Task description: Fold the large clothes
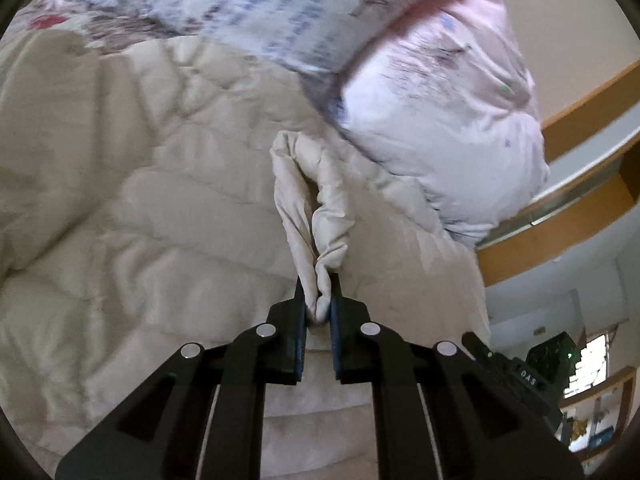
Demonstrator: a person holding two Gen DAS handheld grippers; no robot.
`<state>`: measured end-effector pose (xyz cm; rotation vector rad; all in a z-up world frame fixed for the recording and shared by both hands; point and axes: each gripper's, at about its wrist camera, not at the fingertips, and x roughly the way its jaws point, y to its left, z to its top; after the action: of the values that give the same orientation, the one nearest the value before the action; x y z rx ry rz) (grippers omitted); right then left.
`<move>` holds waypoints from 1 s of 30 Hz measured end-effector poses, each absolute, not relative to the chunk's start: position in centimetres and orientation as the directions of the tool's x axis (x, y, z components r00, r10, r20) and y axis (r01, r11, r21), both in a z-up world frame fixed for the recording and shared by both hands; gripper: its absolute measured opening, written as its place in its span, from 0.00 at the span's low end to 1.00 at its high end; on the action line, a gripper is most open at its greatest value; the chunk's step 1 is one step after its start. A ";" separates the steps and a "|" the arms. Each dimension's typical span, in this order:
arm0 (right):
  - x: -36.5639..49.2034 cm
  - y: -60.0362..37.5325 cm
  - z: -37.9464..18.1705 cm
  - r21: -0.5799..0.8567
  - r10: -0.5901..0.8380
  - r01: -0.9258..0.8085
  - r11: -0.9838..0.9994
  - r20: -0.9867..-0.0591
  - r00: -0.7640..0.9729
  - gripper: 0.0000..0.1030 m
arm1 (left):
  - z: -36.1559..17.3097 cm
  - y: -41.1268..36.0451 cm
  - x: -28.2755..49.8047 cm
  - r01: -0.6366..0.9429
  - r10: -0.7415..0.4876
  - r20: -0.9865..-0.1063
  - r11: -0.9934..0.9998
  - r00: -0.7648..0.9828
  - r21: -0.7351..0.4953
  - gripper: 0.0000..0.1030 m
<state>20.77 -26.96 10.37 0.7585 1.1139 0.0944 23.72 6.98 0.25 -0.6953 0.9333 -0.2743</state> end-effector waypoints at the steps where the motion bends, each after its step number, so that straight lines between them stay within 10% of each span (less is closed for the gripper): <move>1: 20.7 -26.5 9.8 0.582 0.432 0.296 0.758 -0.787 0.441 0.09 | -0.1 7.4 23.6 -0.087 -0.495 -0.650 0.754 0.577 -0.651 0.09; 13: 20.5 -22.9 8.0 0.503 0.412 0.242 0.830 -0.844 0.343 0.11 | -1.5 10.7 21.6 -0.173 -0.421 -0.669 0.754 0.613 -0.633 0.09; 18: 19.7 -21.0 9.3 0.450 0.394 0.167 0.877 -0.873 0.286 0.50 | -2.0 11.4 21.8 -0.200 -0.409 -0.677 0.748 0.612 -0.633 0.09; 23: 18.8 -17.1 13.3 0.383 0.369 -0.037 0.923 -0.857 0.360 0.49 | -2.3 11.3 22.0 -0.203 -0.413 -0.684 0.749 0.601 -0.631 0.10; 30: 22.3 -22.3 13.5 0.334 0.221 0.154 0.930 -0.842 0.493 0.50 | -2.4 11.1 22.0 -0.198 -0.417 -0.688 0.753 0.594 -0.627 0.10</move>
<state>22.28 -22.30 13.49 0.3931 1.0623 0.0417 22.02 11.10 -2.39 -0.7339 0.9477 -0.1408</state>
